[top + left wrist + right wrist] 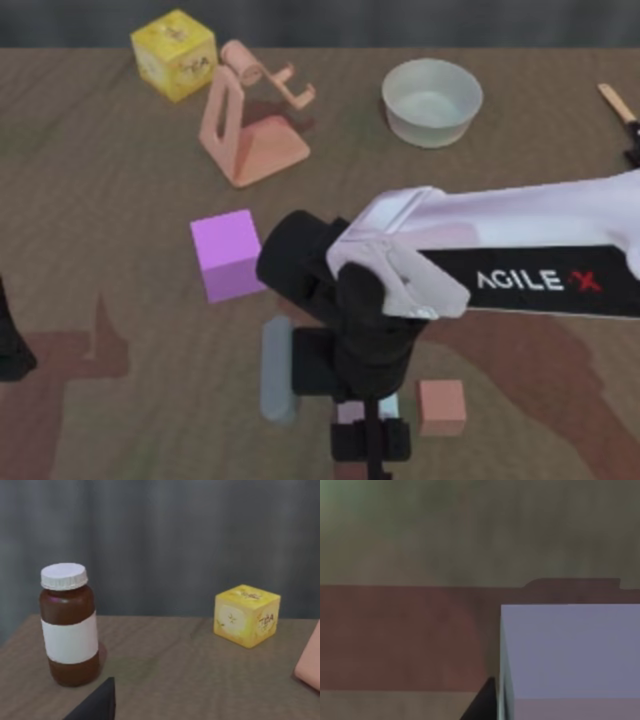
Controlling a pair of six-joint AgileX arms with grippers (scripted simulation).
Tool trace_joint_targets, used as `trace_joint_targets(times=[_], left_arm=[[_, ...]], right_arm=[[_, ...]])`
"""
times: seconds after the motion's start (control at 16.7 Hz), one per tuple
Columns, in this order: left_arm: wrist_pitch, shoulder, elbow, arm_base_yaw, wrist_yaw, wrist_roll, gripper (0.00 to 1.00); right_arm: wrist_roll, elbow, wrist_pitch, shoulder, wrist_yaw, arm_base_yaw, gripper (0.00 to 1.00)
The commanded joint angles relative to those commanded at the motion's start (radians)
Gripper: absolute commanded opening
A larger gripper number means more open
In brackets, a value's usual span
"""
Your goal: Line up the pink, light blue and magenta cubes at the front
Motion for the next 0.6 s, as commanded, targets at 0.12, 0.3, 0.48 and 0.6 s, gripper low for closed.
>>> trace_joint_targets(times=[0.12,0.3,0.48,0.6], left_arm=[[0.000,0.000,0.000,0.000,0.000,0.000,1.00],[0.000,0.000,0.000,0.000,0.000,0.000,1.00],[0.000,0.000,0.000,0.000,0.000,0.000,1.00],[0.000,0.000,0.000,0.000,0.000,0.000,1.00]], right_arm=[[0.000,0.000,0.000,0.000,0.000,0.000,0.98],[0.000,0.000,0.000,0.000,0.000,0.000,1.00],[0.000,0.000,0.000,0.000,0.000,0.000,1.00],[0.000,0.000,0.000,0.000,0.000,0.000,1.00]])
